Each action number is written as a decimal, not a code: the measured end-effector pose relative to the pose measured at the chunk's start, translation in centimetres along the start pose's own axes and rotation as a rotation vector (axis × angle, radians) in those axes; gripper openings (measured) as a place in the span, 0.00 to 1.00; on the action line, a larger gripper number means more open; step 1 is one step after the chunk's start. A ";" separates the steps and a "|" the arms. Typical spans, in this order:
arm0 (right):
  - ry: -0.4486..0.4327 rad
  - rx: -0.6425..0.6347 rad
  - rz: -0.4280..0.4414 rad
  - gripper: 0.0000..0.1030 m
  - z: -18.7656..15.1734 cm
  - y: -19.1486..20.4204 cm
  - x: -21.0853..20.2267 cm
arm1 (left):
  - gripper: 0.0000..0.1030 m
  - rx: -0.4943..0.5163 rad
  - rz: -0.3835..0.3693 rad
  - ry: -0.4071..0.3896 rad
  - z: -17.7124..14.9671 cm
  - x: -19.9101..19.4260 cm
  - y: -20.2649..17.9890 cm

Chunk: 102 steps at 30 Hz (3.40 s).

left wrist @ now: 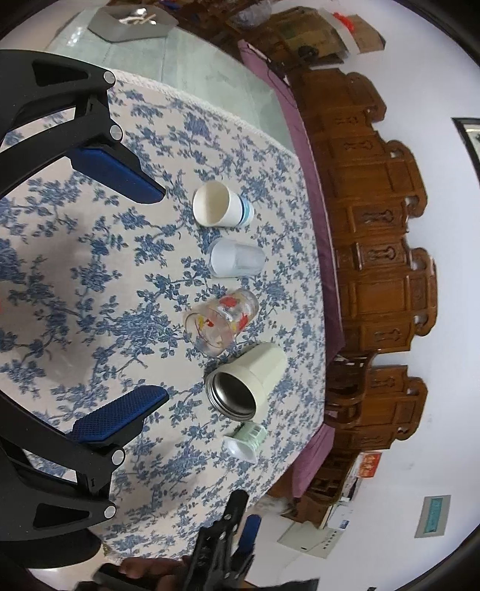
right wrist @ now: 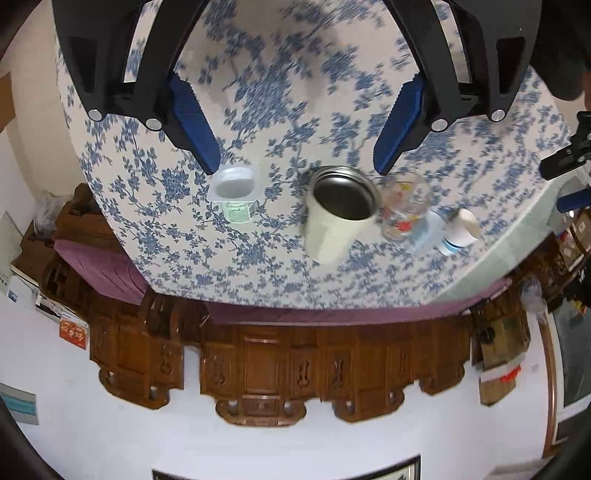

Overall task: Flip cup upside down
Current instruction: 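Reach the right gripper to the pale green cup and close on it, then lift the pale green cup with the right gripper and rotate it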

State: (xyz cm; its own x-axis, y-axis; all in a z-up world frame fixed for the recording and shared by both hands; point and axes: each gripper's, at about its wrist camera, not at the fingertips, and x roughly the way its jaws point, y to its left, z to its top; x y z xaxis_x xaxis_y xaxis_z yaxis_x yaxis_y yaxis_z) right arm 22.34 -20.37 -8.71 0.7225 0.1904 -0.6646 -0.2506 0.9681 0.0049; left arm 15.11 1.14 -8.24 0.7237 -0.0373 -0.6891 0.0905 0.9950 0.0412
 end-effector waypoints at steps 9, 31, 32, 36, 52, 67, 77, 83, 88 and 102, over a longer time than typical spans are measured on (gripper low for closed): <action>0.139 -0.017 -0.022 0.76 3.9 -3.4 7.6 | 0.92 0.023 -0.068 0.071 1.2 6.0 -1.0; 0.429 0.029 0.010 0.49 3.8 -6.3 15.3 | 0.92 0.076 -0.100 0.123 -0.3 6.0 -3.0; 0.420 0.031 0.018 0.49 3.8 -6.0 14.5 | 0.92 0.071 -0.098 0.119 -0.3 5.4 -2.9; 0.392 0.021 0.054 0.49 3.1 -4.3 11.6 | 0.92 0.046 -0.097 0.110 -0.8 3.7 -2.5; 0.383 0.000 0.207 0.49 -2.8 6.4 5.2 | 0.92 -0.010 -0.030 0.095 -3.6 -1.6 0.7; 0.407 -0.029 0.265 0.51 -5.3 11.9 6.9 | 0.92 -0.060 0.033 0.132 -5.6 -1.5 4.0; 0.198 -0.013 0.252 0.64 -4.8 9.2 1.8 | 0.92 -0.032 0.012 0.174 -4.2 -0.3 2.4; 0.063 -0.010 0.172 0.73 -7.0 6.8 -1.7 | 0.91 -0.036 -0.038 0.220 -2.4 1.0 0.4; 0.037 -0.011 0.151 0.76 -8.5 5.7 -2.3 | 0.77 -0.097 -0.084 0.296 -1.1 3.1 -1.1; 0.044 0.002 0.141 0.76 -10.6 4.9 -1.5 | 0.60 -0.377 -0.178 0.509 -1.0 9.1 -4.1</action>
State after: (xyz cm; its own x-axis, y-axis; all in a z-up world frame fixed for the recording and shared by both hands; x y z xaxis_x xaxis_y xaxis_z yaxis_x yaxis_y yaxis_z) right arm 13.20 -17.68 -15.65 0.6509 0.3173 -0.6896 -0.3464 0.9325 0.1021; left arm 20.64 -3.21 -15.44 0.2971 -0.2479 -0.9221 -0.1344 0.9452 -0.2974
